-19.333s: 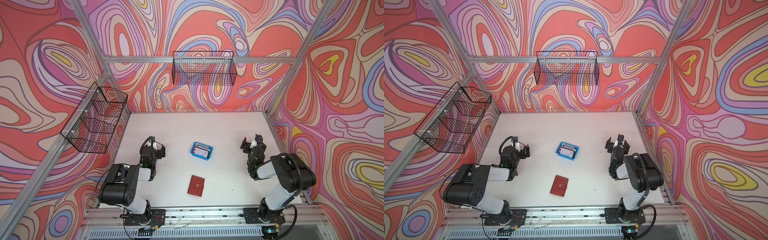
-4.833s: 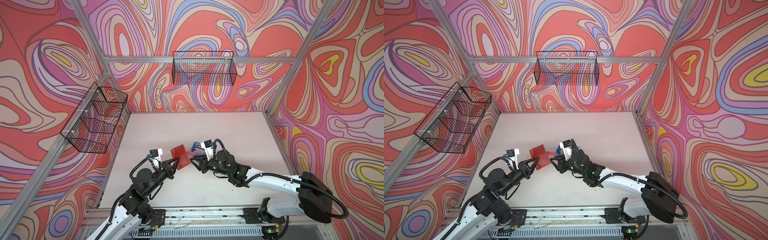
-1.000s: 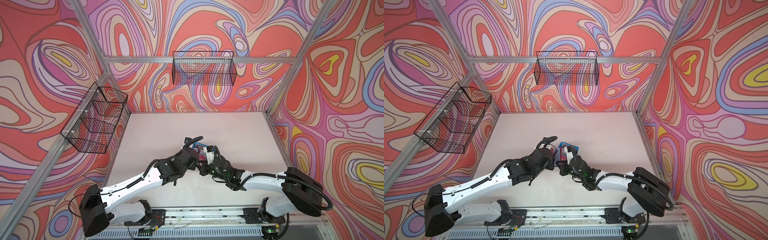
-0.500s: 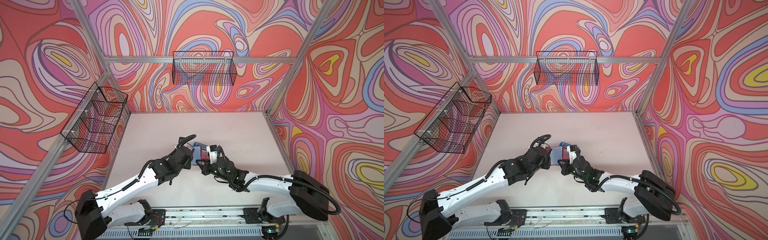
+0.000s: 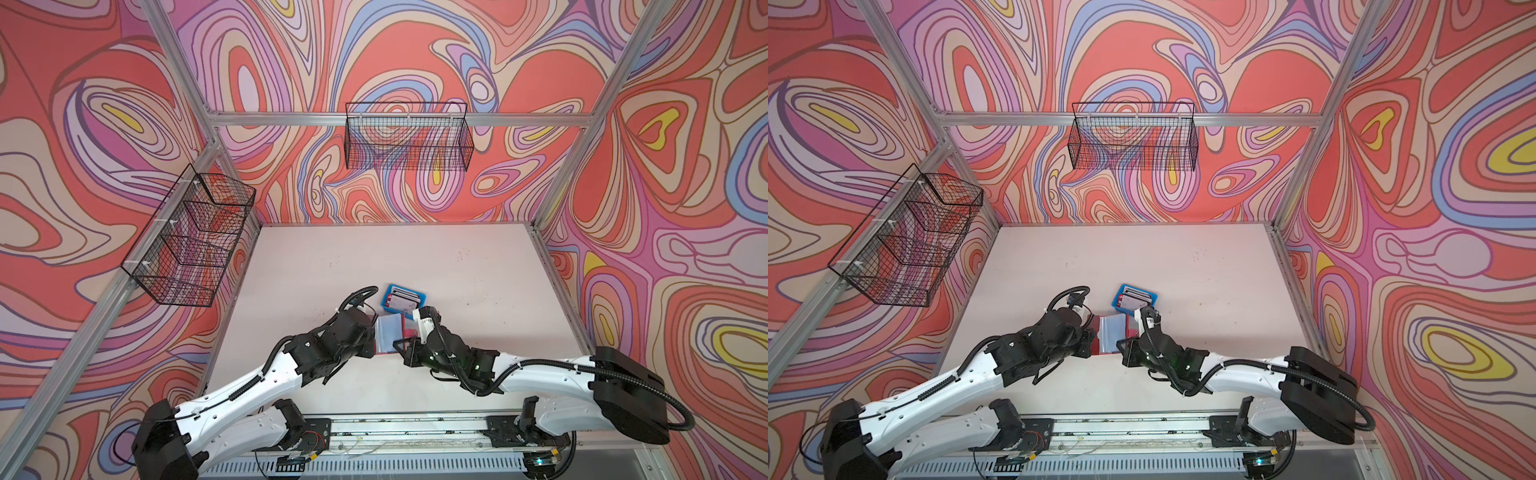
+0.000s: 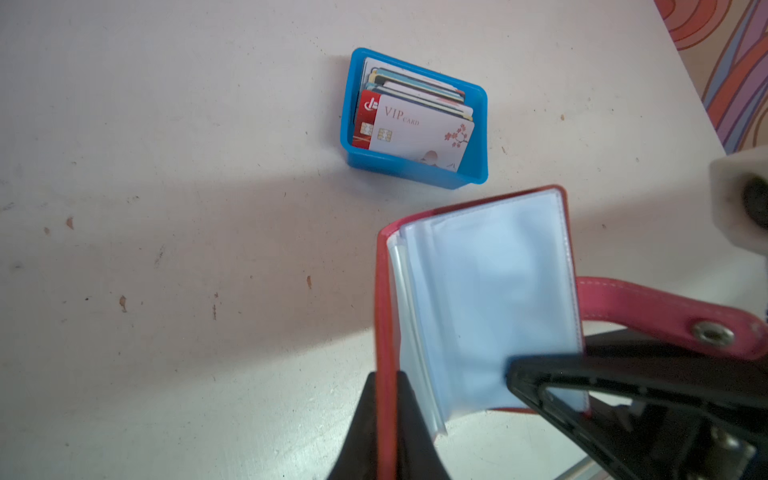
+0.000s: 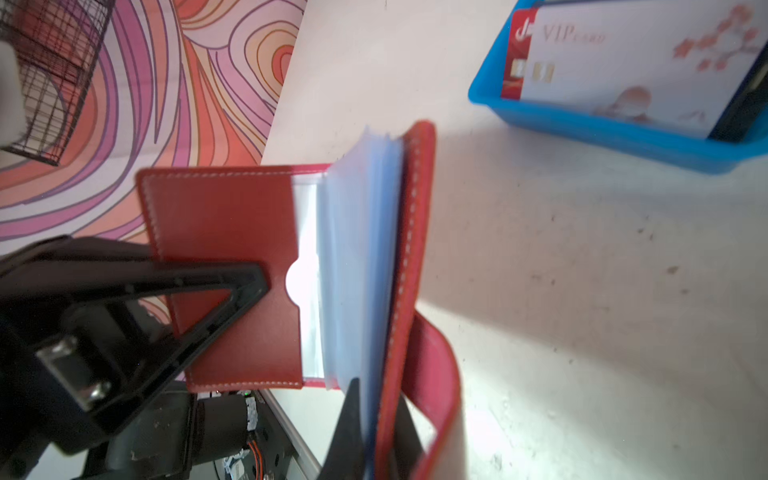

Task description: Put the credit cards into the card holder

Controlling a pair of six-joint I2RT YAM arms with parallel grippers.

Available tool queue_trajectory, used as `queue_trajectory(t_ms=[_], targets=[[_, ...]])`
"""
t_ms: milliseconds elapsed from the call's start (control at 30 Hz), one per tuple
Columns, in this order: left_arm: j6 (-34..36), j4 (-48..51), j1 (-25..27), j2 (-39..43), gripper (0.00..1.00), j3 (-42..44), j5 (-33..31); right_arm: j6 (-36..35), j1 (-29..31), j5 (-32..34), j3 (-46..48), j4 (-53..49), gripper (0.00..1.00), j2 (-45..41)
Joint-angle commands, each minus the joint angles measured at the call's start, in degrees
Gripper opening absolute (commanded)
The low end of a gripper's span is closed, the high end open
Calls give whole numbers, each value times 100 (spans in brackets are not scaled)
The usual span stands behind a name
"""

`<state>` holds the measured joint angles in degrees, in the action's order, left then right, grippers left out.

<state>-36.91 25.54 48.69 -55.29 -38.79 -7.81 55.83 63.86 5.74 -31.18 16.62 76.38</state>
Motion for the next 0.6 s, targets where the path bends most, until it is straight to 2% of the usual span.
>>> queue_trajectory(t_ms=[0, 100, 200, 433, 567], targets=[[-329, -69, -37, 432, 14, 441, 76, 465, 316, 390, 70, -111, 0, 201], [-489, -387, -35, 659, 17, 960, 173, 711, 408, 242, 266, 448, 0, 597], [-656, -402, -37, 777, 18, 1354, 76, 832, 418, 217, 271, 587, 0, 1060], [-687, -311, -52, 1077, 32, 1611, -5, 1010, 527, 269, 313, 902, 0, 1678], [-726, -259, -47, 1065, 33, 1651, -140, 1085, 625, 340, 341, 957, 0, 1797]])
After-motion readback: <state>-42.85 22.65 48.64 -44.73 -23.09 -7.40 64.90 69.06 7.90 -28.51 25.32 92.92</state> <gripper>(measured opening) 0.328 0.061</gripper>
